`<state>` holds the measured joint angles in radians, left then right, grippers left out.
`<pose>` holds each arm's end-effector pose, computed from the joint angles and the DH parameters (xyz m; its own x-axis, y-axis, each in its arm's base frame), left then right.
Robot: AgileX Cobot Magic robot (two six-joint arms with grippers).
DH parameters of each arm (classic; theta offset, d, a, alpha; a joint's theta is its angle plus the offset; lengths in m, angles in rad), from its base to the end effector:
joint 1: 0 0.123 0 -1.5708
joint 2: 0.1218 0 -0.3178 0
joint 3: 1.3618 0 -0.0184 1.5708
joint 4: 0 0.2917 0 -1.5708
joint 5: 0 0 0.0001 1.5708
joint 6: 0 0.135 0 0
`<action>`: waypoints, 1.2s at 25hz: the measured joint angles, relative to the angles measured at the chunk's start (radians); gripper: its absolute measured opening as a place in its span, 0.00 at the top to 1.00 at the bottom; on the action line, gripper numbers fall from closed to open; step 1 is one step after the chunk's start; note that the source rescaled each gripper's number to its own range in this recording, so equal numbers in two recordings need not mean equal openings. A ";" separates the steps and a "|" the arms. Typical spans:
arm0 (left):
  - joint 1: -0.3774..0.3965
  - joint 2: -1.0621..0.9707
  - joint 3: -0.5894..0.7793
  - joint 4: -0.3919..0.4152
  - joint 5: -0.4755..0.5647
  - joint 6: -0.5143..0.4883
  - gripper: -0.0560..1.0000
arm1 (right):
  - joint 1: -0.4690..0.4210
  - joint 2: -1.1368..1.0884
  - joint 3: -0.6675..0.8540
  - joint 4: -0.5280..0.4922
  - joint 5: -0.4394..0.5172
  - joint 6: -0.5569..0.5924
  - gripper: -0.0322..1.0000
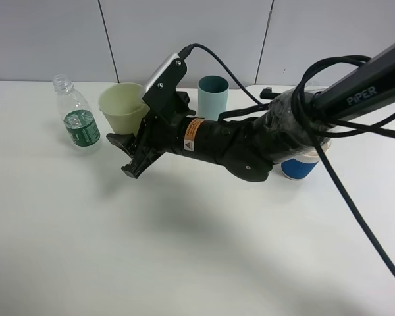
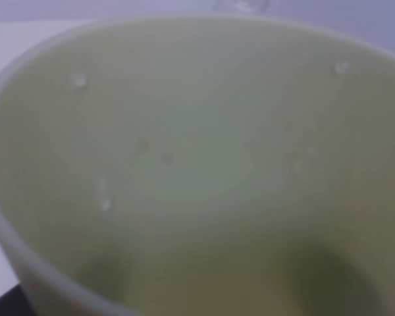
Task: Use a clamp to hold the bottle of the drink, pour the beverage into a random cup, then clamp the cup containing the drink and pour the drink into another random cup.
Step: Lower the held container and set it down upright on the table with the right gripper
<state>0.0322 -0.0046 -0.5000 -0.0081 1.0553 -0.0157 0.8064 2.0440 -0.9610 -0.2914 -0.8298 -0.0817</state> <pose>0.0369 0.0002 0.2777 -0.4462 -0.0341 -0.8943 -0.0347 0.9992 -0.0208 0.3128 0.3676 0.1267 0.1120 -0.2754 -0.9548 -0.8519 0.4680 -0.2349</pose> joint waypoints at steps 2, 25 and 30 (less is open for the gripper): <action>0.000 0.000 0.000 0.000 0.000 0.000 0.12 | 0.000 0.025 -0.001 -0.001 -0.039 0.002 0.96; 0.000 0.000 0.000 0.000 0.000 0.000 0.12 | 0.000 0.239 -0.001 0.106 -0.213 -0.005 0.96; 0.000 0.000 0.000 0.000 0.000 0.000 0.12 | 0.000 0.256 -0.001 0.106 -0.222 -0.005 0.96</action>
<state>0.0322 -0.0046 -0.5000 -0.0081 1.0553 -0.0157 0.8064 2.3001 -0.9616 -0.1855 -1.0520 -0.0872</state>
